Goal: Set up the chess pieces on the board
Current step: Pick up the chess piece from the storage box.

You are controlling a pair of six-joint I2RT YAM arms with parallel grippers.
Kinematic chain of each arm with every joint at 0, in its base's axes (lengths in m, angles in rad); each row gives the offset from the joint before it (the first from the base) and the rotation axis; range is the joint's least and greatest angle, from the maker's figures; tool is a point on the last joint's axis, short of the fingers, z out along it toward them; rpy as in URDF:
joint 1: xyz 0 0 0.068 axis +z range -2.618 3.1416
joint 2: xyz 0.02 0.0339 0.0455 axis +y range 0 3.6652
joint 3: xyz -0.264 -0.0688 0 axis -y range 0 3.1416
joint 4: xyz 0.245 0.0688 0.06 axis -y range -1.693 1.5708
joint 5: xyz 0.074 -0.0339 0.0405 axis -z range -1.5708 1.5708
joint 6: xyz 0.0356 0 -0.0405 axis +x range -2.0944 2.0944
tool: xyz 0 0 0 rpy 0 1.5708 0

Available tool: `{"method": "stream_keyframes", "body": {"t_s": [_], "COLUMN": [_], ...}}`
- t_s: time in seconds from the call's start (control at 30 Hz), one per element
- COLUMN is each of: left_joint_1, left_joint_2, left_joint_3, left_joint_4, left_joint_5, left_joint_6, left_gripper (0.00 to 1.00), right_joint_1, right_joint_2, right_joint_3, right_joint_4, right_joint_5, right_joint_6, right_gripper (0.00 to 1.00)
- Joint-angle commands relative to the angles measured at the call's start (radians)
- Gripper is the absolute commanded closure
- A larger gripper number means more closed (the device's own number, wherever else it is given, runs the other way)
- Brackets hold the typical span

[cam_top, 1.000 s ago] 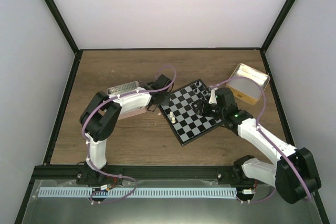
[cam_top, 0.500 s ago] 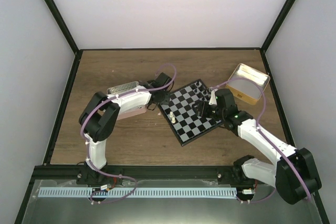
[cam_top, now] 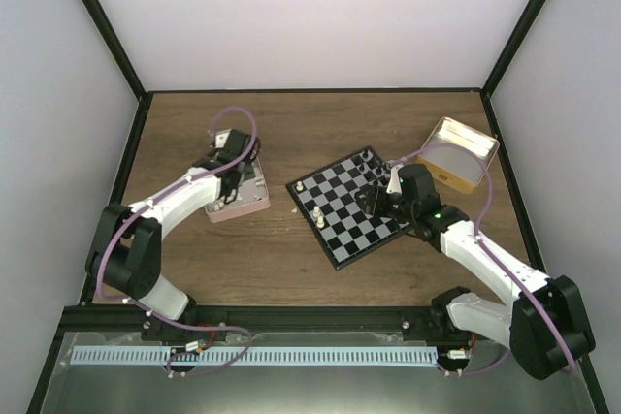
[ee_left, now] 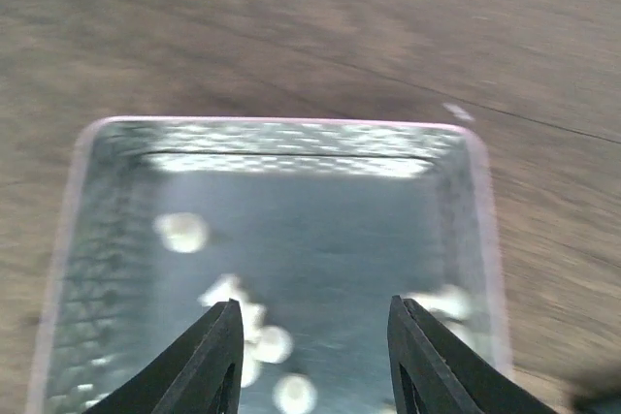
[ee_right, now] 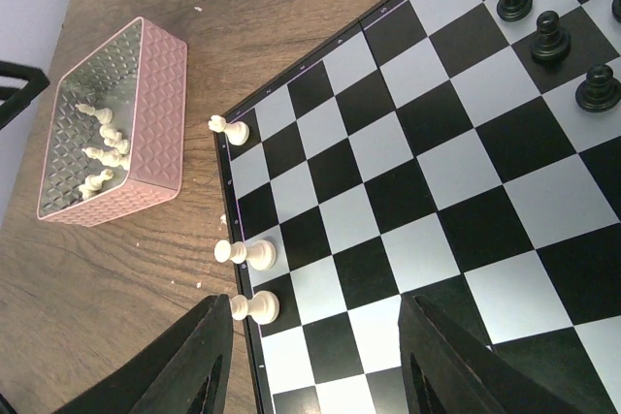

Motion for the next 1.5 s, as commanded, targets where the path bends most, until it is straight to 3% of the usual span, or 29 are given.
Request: {"method": "stream_keyframes", "body": {"t_s": [0.0, 0.27, 0.53, 1.07, 1.3, 1.47], "left_joint_1": [0.093, 0.255, 0.302, 0.361, 0.361, 0.361], "left_joint_2": [-0.053, 0.029, 0.127, 0.198, 0.192, 0.160], "left_joint_3": [-0.079, -0.031, 0.003, 0.036, 0.034, 0.045], "left_joint_4": [0.011, -0.004, 0.024, 0.040, 0.042, 0.024], "left_joint_5": [-0.048, 0.091, 0.135, 0.273, 0.279, 0.282], "left_joint_6": [-0.044, 0.028, 0.037, 0.072, 0.073, 0.077], "left_gripper": [0.56, 0.61, 0.73, 0.75, 0.87, 0.89], "right_joint_1": [0.009, 0.009, 0.009, 0.010, 0.009, 0.009], "right_joint_2": [-0.014, -0.023, -0.018, -0.010, -0.017, -0.032], "right_joint_3": [-0.002, 0.011, 0.016, 0.030, 0.020, 0.019], "right_joint_4": [0.007, 0.003, -0.007, -0.011, -0.016, -0.022], "right_joint_5": [0.004, -0.002, 0.002, -0.001, -0.001, -0.003], "right_joint_6": [0.005, 0.008, 0.007, -0.002, -0.001, -0.001], "right_gripper": [0.52, 0.52, 0.52, 0.52, 0.52, 0.52]}}
